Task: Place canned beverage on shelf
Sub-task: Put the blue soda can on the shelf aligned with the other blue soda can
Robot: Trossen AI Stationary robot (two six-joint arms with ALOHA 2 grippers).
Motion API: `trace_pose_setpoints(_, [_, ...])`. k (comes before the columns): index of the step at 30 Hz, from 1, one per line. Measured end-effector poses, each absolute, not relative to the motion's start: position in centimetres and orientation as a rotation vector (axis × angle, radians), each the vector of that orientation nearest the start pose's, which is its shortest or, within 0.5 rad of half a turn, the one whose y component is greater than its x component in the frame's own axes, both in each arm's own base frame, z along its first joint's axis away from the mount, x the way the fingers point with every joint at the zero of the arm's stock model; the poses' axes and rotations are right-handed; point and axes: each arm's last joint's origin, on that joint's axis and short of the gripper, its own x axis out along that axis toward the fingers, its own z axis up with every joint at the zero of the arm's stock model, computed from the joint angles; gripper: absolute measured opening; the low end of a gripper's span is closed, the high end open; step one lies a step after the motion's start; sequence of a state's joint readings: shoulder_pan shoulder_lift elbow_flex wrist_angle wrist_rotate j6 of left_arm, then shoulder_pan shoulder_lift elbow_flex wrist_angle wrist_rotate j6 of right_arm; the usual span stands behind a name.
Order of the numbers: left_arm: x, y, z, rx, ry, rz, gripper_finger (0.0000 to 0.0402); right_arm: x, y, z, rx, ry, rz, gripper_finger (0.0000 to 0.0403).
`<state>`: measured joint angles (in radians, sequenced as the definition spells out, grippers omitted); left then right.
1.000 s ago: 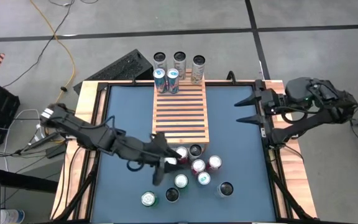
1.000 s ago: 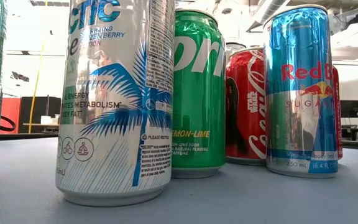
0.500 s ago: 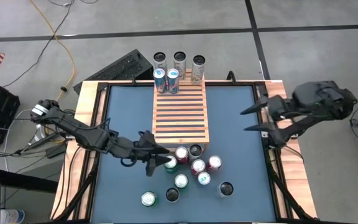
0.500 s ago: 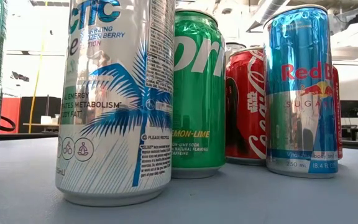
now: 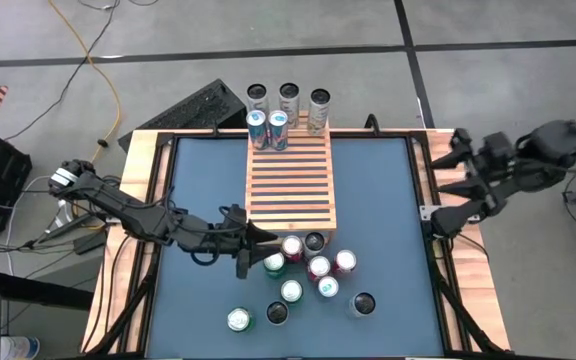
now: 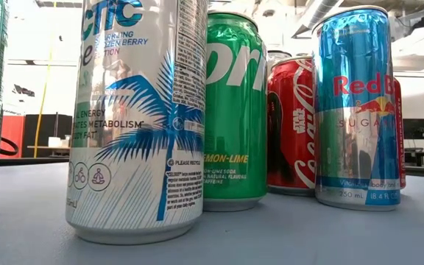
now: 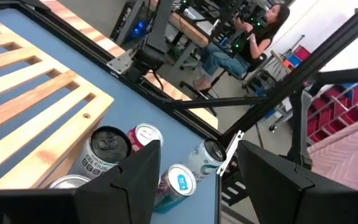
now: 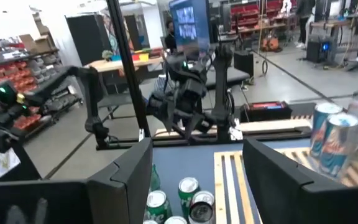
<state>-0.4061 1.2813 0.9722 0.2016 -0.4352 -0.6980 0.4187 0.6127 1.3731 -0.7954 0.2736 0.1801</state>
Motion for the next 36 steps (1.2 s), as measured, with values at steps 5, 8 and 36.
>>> trace_pose_setpoints(5, [27.1,-10.3,32.9,-0.680,0.073,0.086,0.0200,5.9,1.7,43.5,0.230,0.081,0.120,0.0232])
trace_pose_setpoints(8, [27.1,-10.2,32.9,-0.681,0.066,0.104,0.0201,7.8,2.5,42.2,0.216,0.119,0.092,0.0232])
trace_pose_setpoints(36, [31.3,-13.4,32.3,-0.489,0.460,-0.108,0.0188,12.2,4.3,38.7,0.162,0.442,-0.030,0.0232])
